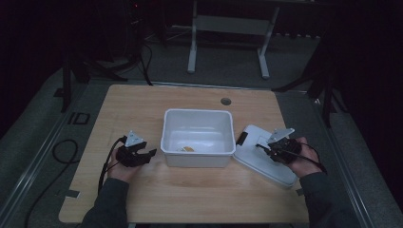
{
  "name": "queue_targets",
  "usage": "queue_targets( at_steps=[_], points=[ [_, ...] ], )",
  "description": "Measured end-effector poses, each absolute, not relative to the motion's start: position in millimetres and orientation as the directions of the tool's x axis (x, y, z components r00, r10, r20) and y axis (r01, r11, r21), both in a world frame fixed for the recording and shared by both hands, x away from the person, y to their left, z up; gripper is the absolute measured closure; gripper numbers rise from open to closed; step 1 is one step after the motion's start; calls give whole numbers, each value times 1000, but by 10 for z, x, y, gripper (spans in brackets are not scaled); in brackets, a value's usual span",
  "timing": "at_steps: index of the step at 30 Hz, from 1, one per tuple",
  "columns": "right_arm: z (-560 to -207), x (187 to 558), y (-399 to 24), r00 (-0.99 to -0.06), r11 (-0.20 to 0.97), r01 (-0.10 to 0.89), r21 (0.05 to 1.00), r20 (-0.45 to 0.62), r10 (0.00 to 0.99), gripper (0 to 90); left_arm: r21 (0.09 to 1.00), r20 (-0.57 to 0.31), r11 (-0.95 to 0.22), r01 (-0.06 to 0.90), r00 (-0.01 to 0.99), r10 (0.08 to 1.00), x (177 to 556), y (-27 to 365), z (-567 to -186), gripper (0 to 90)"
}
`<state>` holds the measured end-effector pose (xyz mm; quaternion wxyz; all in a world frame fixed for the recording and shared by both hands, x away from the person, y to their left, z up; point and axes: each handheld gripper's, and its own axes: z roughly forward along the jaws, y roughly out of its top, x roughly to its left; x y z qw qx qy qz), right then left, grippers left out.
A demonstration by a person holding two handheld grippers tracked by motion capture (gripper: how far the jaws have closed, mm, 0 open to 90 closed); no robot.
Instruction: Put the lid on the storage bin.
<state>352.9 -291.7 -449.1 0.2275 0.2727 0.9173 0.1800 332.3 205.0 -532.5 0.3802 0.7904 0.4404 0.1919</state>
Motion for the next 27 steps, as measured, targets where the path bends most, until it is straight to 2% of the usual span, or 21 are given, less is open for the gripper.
queue_targets(
  at_steps=[21,27],
  points=[
    [-4509,3716,-2834,-795,845,419,333,-315,518,699,770,-43,-317,553,541,840,3322,2055,-5333,459],
    [-4560,3772,-2807,-816,870,417,264,-313,486,721,769,-42,-320,553,544,838,3322,2050,-5335,462]
  ],
)
